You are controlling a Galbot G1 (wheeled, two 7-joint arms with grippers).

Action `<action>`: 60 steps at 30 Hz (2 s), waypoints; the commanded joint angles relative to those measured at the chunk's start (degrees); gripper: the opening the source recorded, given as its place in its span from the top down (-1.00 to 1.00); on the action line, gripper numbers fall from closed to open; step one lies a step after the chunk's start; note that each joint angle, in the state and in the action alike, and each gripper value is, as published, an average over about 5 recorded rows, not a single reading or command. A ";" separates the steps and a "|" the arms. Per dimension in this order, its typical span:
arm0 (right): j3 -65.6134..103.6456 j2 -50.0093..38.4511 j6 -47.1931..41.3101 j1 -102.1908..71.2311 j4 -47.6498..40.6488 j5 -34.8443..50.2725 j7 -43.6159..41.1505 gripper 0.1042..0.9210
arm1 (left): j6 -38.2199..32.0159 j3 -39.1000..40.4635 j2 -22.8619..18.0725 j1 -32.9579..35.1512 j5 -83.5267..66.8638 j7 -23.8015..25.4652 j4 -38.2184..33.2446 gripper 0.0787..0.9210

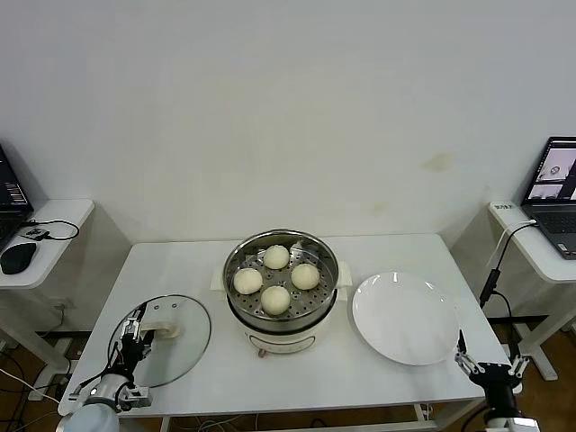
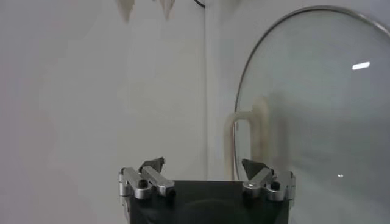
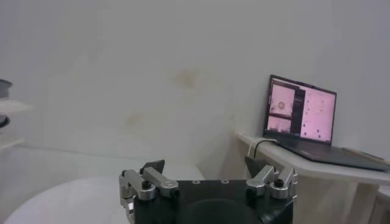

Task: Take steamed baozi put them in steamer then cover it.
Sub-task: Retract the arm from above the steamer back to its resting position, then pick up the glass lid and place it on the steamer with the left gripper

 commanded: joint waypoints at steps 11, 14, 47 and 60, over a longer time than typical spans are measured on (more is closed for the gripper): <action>-0.32 0.44 0.10 0.25 -1.40 -1.57 -0.18 -0.76 | -0.04 1.38 -0.42 -3.85 0.28 0.20 4.43 -0.41; -0.40 0.48 0.10 0.28 -1.51 -1.70 -0.20 -0.76 | -0.07 1.47 -0.40 -3.96 0.18 0.25 4.87 -0.20; -5.81 0.20 1.51 -0.61 -1.26 -5.51 -0.43 -0.76 | 10.50 -13.55 5.58 10.30 -9.74 8.14 -27.97 0.85; -8.51 2.59 3.31 0.93 -3.86 -12.30 0.72 -0.76 | 23.75 8.28 9.77 1.61 -7.96 17.20 -42.07 0.85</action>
